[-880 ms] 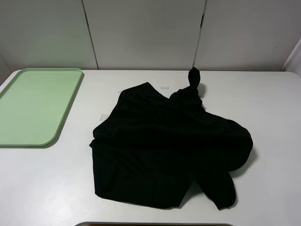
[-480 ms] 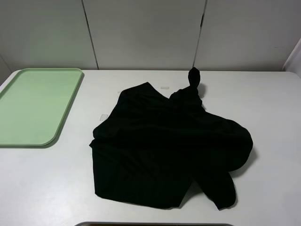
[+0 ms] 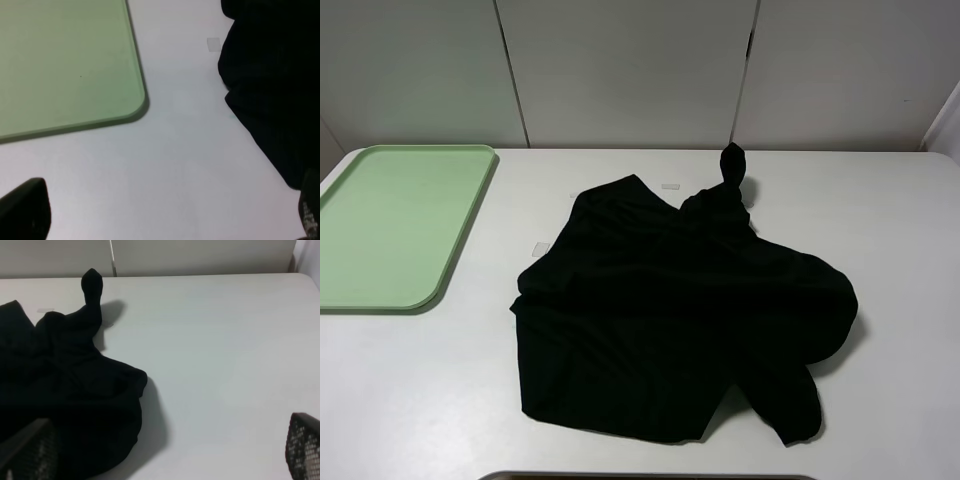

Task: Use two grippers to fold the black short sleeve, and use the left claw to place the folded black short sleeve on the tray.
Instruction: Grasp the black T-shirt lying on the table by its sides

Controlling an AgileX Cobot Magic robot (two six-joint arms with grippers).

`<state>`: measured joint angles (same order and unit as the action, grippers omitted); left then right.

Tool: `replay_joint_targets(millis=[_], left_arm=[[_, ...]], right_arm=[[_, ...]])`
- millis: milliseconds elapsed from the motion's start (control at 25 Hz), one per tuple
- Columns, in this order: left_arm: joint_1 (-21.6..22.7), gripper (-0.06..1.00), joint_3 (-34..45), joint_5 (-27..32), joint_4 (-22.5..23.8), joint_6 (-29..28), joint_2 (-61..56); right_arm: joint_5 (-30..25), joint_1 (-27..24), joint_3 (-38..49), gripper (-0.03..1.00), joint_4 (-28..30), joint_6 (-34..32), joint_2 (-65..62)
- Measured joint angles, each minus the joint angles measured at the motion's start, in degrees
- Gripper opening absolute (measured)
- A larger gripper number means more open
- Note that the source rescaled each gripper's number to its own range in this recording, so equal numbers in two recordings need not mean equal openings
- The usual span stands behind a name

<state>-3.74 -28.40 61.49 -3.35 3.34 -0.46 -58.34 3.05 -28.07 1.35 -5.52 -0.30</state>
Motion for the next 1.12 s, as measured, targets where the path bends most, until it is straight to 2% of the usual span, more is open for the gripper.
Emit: replay_joint_targets(millis=[960,1120], left_arm=[[-0.05,1.00,0.00,-0.04,-0.05,0.00,0.00],[-1.58,1.00,0.04,-0.04,-0.38,0.00,0.00]], right_arm=[[0.00,0.00,0.00,1.00,0.00,0.00,0.00],[0.00,0.00,0.00,1.00,-0.06,0.00,0.00]])
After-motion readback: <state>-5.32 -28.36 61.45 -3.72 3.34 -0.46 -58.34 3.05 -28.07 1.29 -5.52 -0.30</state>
